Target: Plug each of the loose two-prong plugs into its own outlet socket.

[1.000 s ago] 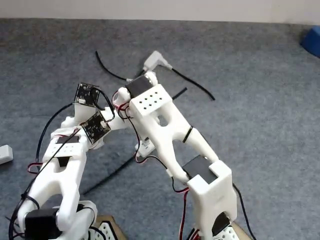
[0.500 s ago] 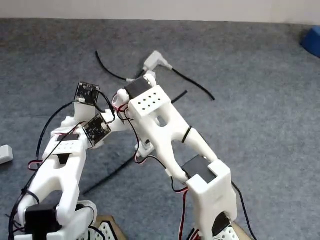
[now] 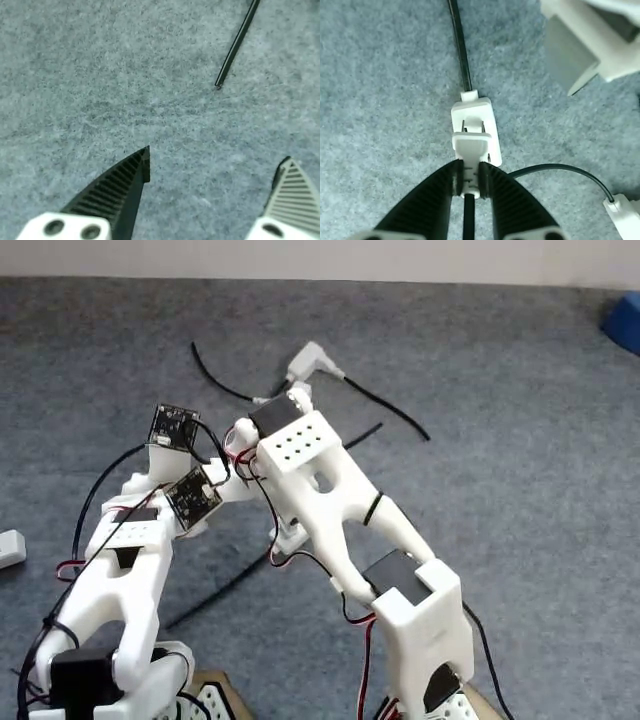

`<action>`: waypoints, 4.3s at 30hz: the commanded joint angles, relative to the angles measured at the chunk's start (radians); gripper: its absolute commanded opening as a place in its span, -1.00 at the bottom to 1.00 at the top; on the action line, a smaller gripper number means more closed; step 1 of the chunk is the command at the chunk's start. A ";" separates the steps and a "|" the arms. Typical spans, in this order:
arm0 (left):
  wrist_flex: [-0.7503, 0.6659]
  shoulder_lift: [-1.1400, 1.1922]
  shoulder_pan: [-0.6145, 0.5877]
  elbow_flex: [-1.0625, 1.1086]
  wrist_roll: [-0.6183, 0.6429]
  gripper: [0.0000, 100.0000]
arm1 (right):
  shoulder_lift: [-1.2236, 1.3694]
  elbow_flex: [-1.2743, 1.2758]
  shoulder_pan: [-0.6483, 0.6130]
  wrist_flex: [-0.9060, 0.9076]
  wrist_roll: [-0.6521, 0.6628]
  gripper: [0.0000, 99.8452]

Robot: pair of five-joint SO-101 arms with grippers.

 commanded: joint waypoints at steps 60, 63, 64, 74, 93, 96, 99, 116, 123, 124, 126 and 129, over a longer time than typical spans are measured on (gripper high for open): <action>-0.011 -0.010 0.001 -0.042 0.008 -0.24 | 0.010 -0.091 0.036 0.054 -0.299 -0.98; 0.031 -0.016 0.001 -0.067 0.008 -0.24 | -0.008 -0.079 0.036 0.059 -0.592 -0.98; 0.075 -0.024 0.004 -0.084 0.008 -0.24 | -0.010 -0.061 0.039 0.051 -0.666 -0.98; 0.158 -0.033 0.002 -0.110 0.008 -0.24 | -0.183 0.188 0.008 0.019 -0.269 -0.34; 0.158 -0.031 0.007 -0.099 0.003 -0.24 | -0.228 0.409 -0.030 -0.217 -0.273 -0.38; 0.158 -0.031 0.007 -0.099 0.003 -0.24 | -0.226 0.410 -0.027 -0.219 -0.270 -0.38; 0.158 -0.031 0.007 -0.099 0.003 -0.24 | -0.223 0.409 0.001 -0.255 -0.267 -0.38; 0.158 -0.031 0.007 -0.099 0.003 -0.24 | -0.375 0.556 -0.099 -0.200 -0.267 -0.38; 0.158 -0.031 0.007 -0.099 0.003 -0.24 | -0.328 0.628 -0.073 -0.266 -0.239 -0.38; 0.158 -0.031 0.007 -0.099 0.003 -0.24 | -0.314 0.630 -0.070 -0.275 -0.239 -0.38; 0.158 -0.030 0.007 -0.099 0.003 -0.24 | -0.289 0.628 -0.054 -0.282 -0.239 -0.38; 0.158 -0.030 0.008 -0.099 0.003 -0.24 | -0.283 0.604 -0.039 -0.282 -0.239 -0.38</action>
